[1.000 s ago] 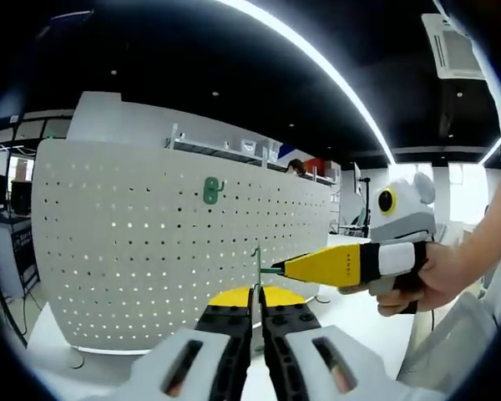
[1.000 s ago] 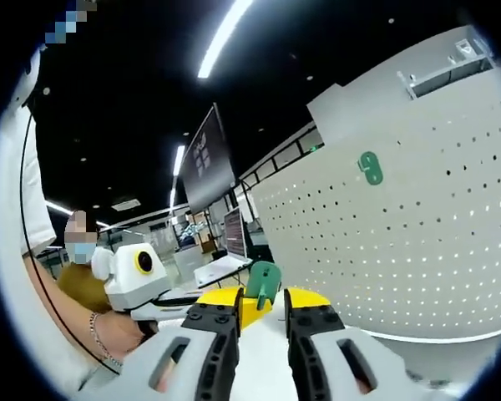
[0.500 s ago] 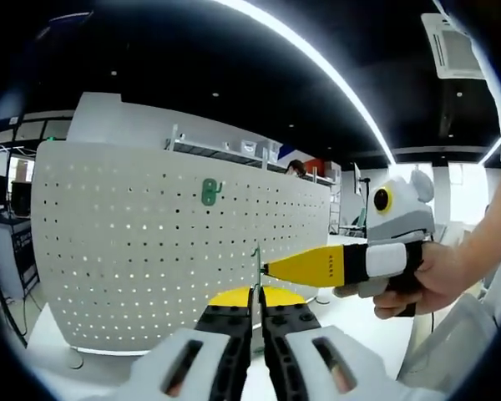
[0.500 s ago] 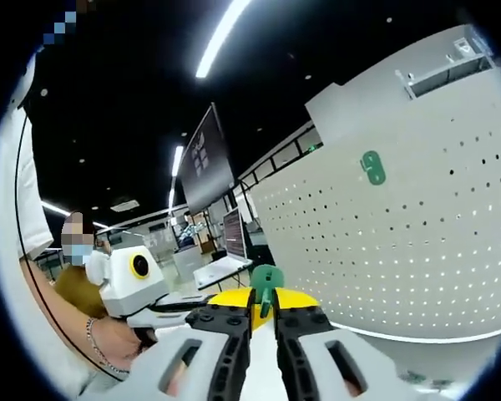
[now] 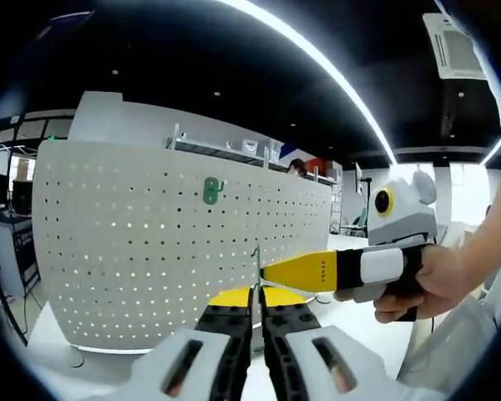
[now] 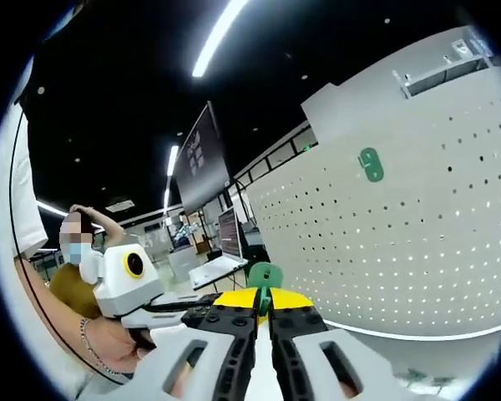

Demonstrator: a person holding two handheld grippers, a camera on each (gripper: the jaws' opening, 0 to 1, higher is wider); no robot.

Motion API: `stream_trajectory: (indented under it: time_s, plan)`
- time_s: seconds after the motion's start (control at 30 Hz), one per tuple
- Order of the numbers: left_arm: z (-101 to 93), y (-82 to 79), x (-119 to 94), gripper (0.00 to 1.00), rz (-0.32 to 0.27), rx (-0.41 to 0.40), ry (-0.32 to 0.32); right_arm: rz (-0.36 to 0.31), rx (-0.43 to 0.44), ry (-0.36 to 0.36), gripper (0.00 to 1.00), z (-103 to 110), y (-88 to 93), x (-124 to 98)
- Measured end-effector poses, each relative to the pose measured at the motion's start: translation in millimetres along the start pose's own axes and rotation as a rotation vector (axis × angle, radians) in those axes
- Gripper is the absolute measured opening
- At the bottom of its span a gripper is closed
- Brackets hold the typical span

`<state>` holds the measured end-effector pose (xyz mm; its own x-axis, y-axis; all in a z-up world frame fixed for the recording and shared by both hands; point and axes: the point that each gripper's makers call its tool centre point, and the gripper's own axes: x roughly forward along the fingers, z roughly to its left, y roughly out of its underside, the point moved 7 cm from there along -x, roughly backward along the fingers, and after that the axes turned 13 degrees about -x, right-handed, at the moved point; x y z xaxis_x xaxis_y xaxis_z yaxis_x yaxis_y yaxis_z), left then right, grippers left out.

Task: Insert the hook assembly into the mounting plate slot until the hook locks in place.

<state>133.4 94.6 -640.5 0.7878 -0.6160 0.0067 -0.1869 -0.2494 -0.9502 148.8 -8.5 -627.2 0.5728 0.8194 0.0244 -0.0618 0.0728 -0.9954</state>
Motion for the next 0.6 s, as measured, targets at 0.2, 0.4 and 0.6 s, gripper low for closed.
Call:
stream_trajectory:
  time_s: [0.2,0.4,0.6]
  plan:
    - [0.2,0.1,-0.3,0.02,-0.004,-0.008,0.001,-0.002,0.013,0.002,0.01,0.7,-0.6,0.0]
    - [-1.3,-1.0,0.6,0.03,-0.008,-0.006,0.009,-0.008,0.017,0.002,0.01,0.7,-2.1,-2.3]
    - [-2.7,0.2,2.4,0.05,0.018,0.013,0.032,-0.008,0.014,-0.003,0.0,0.4,-3.0,-3.7]
